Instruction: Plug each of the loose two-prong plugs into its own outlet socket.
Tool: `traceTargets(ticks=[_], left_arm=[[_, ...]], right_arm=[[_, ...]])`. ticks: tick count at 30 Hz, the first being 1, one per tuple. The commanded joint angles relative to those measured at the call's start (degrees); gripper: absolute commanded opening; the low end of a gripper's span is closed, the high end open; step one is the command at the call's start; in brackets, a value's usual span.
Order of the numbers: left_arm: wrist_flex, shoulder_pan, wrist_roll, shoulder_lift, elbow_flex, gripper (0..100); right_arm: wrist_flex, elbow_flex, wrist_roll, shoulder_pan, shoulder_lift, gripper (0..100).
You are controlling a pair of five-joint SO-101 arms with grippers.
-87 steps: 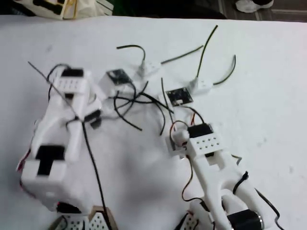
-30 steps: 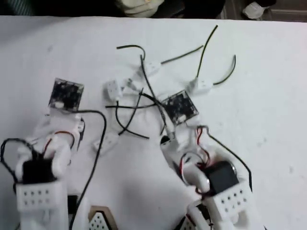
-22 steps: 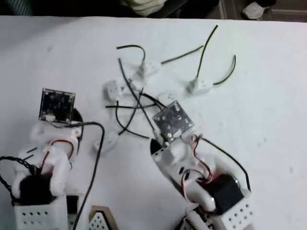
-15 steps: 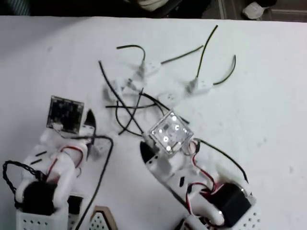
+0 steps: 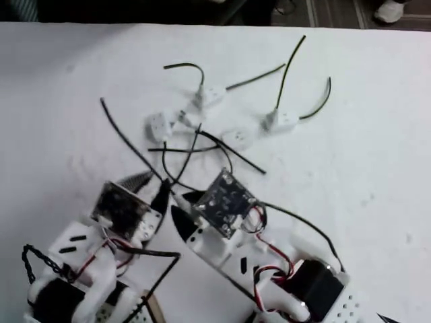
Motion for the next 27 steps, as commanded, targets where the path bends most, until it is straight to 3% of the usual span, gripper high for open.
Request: traceTargets(ticks=[1,16,22,27], left_arm=[[1.32,2.68,-1.58,-0.66,-0.35,10],[1.93,3.21,-4.75,-0.66,-0.35,10],[4.84,10.77,-7.3,-0.66,-0.35,10],[5.19,10.51,-8.0,-0.66,0.0,10]], right_arm=[[-1.71,0.53,0.18,-2.59,-0.04,1.8],[3.82,3.87,0.7,-3.03,0.48,1.7],[3.47,4.57,0.62,-3.03,7.78,1.7],[3.3,4.48,0.62,-3.03,8.84,1.7]])
